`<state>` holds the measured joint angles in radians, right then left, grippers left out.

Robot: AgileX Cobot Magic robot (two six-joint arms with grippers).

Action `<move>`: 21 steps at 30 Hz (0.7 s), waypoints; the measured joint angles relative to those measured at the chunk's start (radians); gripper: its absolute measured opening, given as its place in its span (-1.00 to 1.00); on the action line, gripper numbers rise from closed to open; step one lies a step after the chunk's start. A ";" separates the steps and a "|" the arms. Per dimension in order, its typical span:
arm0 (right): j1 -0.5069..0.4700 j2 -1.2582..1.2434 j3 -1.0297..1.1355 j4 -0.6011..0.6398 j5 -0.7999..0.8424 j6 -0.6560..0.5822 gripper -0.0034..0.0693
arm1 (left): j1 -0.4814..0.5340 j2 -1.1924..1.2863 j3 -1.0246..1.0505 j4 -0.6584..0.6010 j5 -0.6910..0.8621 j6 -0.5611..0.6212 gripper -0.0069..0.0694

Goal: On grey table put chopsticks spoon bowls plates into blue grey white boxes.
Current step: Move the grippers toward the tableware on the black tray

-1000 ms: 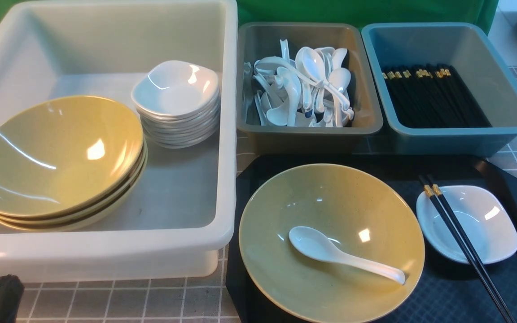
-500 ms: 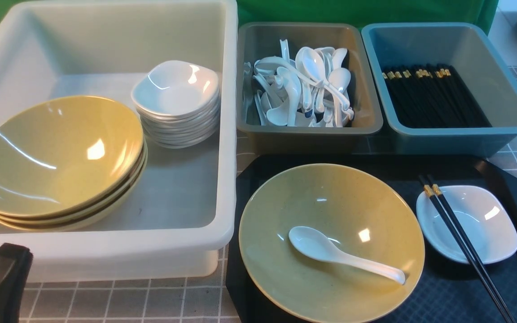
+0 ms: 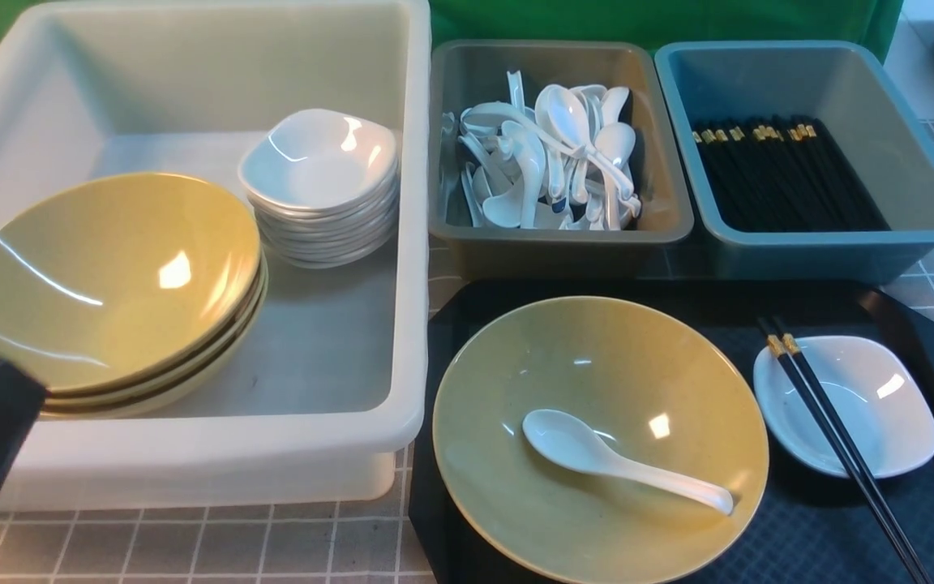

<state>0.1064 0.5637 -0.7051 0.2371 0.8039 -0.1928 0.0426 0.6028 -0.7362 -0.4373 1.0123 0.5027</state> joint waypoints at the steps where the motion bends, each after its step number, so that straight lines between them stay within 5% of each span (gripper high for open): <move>1: 0.000 0.082 -0.067 -0.002 0.072 -0.067 -0.91 | -0.015 0.047 -0.031 0.053 0.043 -0.017 -0.84; 5: 0.016 0.335 -0.225 -0.032 0.245 -0.149 -0.91 | -0.191 0.202 -0.121 0.136 0.092 -0.042 -0.84; 14: 0.124 0.785 -0.371 -0.237 0.235 -0.059 -0.83 | -0.633 0.521 -0.363 0.225 0.094 -0.044 -0.84; 18: 0.149 0.929 -0.427 -0.299 0.183 0.023 -0.61 | -0.743 0.641 -0.437 0.237 0.087 -0.048 -0.84; 21: 0.149 1.009 -0.448 -0.311 0.152 0.078 -0.21 | -0.780 0.690 -0.439 0.237 0.094 -0.049 -0.84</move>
<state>0.2550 1.5730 -1.1529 -0.0741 0.9558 -0.1152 -0.7376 1.2926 -1.1755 -0.2001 1.1067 0.4537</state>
